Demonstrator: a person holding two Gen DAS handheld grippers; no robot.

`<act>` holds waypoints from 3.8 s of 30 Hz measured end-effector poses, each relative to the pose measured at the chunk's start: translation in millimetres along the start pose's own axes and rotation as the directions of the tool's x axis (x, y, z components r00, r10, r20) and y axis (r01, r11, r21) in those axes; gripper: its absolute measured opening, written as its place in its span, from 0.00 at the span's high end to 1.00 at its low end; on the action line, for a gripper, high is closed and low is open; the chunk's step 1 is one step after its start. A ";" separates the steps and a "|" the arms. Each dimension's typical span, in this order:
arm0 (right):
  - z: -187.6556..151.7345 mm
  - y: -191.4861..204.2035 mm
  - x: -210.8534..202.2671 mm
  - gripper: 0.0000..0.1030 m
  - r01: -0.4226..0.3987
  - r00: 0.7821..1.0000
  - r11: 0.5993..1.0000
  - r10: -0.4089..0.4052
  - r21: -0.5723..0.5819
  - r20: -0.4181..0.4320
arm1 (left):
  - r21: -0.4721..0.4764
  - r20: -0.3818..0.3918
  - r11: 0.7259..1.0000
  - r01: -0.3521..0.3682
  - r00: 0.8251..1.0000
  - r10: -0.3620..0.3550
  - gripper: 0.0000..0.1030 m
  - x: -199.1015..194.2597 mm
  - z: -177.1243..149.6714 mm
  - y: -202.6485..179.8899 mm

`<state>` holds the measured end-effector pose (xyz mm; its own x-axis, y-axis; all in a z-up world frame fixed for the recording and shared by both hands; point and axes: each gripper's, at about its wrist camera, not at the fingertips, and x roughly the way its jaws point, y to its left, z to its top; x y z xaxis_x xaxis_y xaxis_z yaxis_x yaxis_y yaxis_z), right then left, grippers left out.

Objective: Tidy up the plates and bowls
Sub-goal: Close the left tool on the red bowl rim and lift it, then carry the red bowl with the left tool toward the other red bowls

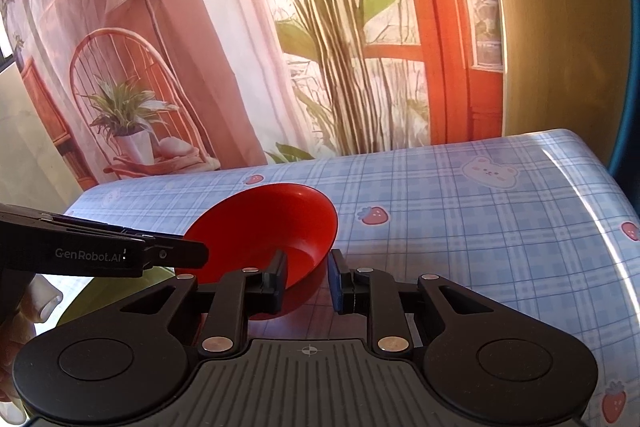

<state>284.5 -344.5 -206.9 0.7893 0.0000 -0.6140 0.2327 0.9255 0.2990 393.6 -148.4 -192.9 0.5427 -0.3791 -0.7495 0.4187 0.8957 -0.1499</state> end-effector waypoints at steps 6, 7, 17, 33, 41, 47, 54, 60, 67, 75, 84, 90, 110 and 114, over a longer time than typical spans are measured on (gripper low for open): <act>-4.5 7.1 -25.7 0.79 0.003 1.000 1.000 -0.003 0.002 0.023 | 0.012 0.022 1.000 0.001 1.000 -0.001 0.79 -23.2 -7.1 -11.3; -5.5 8.3 -29.2 0.79 0.003 1.000 1.000 -0.003 0.003 0.025 | 0.014 0.025 1.000 0.002 1.000 -0.002 0.79 -27.1 -8.8 -12.9; -24.9 15.2 -68.7 0.79 0.012 0.999 1.000 -0.013 0.029 0.039 | 0.024 0.041 1.000 0.020 0.999 -0.021 0.79 -58.5 -30.0 -27.2; -58.7 16.3 -100.5 0.79 0.023 0.999 0.998 -0.024 0.062 0.025 | 0.042 0.022 0.999 0.034 0.999 -0.035 0.79 -80.5 -57.9 -38.3; -69.1 15.0 -103.5 0.79 0.032 0.999 0.997 -0.033 0.064 0.011 | 0.058 0.000 0.998 0.036 0.999 -0.036 0.79 -77.9 -67.4 -42.2; -75.2 14.6 -100.6 0.78 0.032 0.999 0.997 -0.032 0.066 0.000 | 0.057 -0.019 0.998 0.037 0.999 -0.036 0.79 -73.0 -72.5 -41.6; -80.0 12.2 -97.7 0.78 0.040 0.999 0.997 -0.040 0.064 -0.010 | 0.062 -0.032 0.997 0.041 0.999 -0.039 0.79 -67.6 -72.9 -43.5; -82.9 10.5 -95.8 0.77 0.041 0.999 0.997 -0.039 0.071 -0.020 | 0.061 -0.044 0.997 0.047 0.998 -0.044 0.79 -64.0 -75.0 -42.4; -84.0 10.8 -95.5 0.75 0.042 0.999 0.996 -0.040 0.073 -0.022 | 0.056 -0.057 0.997 0.053 0.997 -0.050 0.78 -62.0 -76.5 -42.7; -88.5 11.6 -97.4 0.73 0.045 0.999 0.996 -0.044 0.080 -0.016 | 0.046 -0.060 0.997 0.062 0.996 -0.059 0.77 -62.7 -79.2 -40.3; -96.8 13.4 -107.9 0.68 0.059 0.998 0.994 -0.058 0.091 -0.011 | 0.028 -0.056 0.997 0.073 0.996 -0.072 0.76 -68.8 -85.1 -36.1; -102.9 18.4 -116.3 0.60 0.060 0.998 0.994 -0.060 0.095 -0.008 | 0.012 -0.046 0.997 0.076 0.996 -0.075 0.67 -80.6 -94.3 -32.9; -144.1 49.2 -133.8 0.39 0.043 0.996 0.997 -0.038 0.057 -0.078 | -0.080 -0.068 0.993 0.088 0.993 -0.093 0.63 -102.3 -149.4 -16.4; -148.2 54.8 -137.5 0.40 0.028 0.996 0.998 -0.023 0.054 -0.086 | -0.090 -0.072 0.991 0.098 0.992 -0.104 0.63 -105.0 -156.0 -16.2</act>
<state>104.5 -237.6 -214.3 0.7323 0.0112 -0.6809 0.2848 0.9032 0.3211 216.3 -86.8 -212.4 0.4422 -0.4526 -0.7743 0.4027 0.8716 -0.2795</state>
